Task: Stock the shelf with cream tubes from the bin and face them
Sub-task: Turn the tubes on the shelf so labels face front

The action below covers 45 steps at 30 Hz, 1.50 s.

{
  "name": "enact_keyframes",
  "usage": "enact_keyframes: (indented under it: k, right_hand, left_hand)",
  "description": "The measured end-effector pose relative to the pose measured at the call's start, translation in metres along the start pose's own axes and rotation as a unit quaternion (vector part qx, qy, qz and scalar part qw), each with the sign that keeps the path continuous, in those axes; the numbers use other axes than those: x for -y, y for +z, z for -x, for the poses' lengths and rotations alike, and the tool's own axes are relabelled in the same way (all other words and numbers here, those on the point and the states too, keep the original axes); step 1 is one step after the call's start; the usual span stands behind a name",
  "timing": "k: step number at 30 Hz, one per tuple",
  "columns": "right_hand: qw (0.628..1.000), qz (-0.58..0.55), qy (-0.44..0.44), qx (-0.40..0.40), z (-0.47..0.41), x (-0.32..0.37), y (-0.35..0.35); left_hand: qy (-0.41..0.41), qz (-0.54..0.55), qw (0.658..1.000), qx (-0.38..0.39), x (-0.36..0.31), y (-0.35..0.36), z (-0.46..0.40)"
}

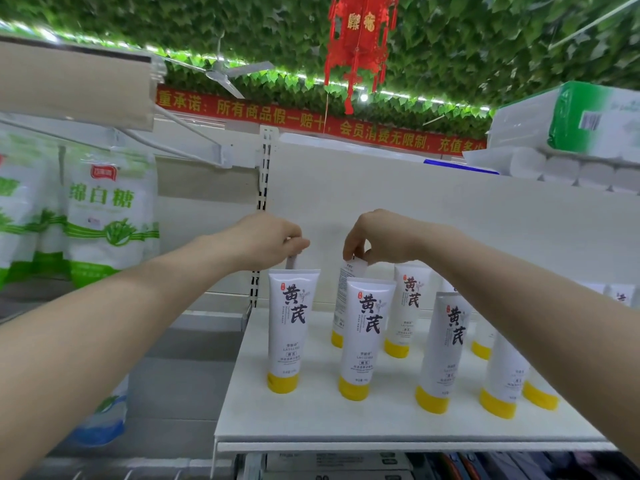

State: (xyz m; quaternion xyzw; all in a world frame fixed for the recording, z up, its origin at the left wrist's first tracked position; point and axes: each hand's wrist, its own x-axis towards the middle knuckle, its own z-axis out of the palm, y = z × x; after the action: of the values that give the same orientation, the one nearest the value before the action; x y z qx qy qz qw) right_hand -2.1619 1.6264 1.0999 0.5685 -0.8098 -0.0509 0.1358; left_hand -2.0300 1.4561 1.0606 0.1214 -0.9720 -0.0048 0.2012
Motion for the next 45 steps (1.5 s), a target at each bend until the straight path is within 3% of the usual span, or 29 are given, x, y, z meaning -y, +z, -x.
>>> enact_keyframes:
  k: [13, 38, 45]
  right_hand:
    - [0.999, -0.021, 0.014, -0.032, -0.002, 0.004, 0.004]
    - [0.999, -0.003, 0.012, -0.038, 0.006, 0.003, 0.008]
    - [0.995, -0.006, 0.002, -0.099, 0.020, -0.001, -0.005]
  left_hand:
    - [0.010, 0.069, 0.997, -0.019, -0.007, -0.002, 0.014]
    - [0.002, 0.055, 0.997, -0.052, 0.003, 0.004, 0.016]
    - [-0.005, 0.093, 0.986, -0.137, 0.003, -0.007, 0.029]
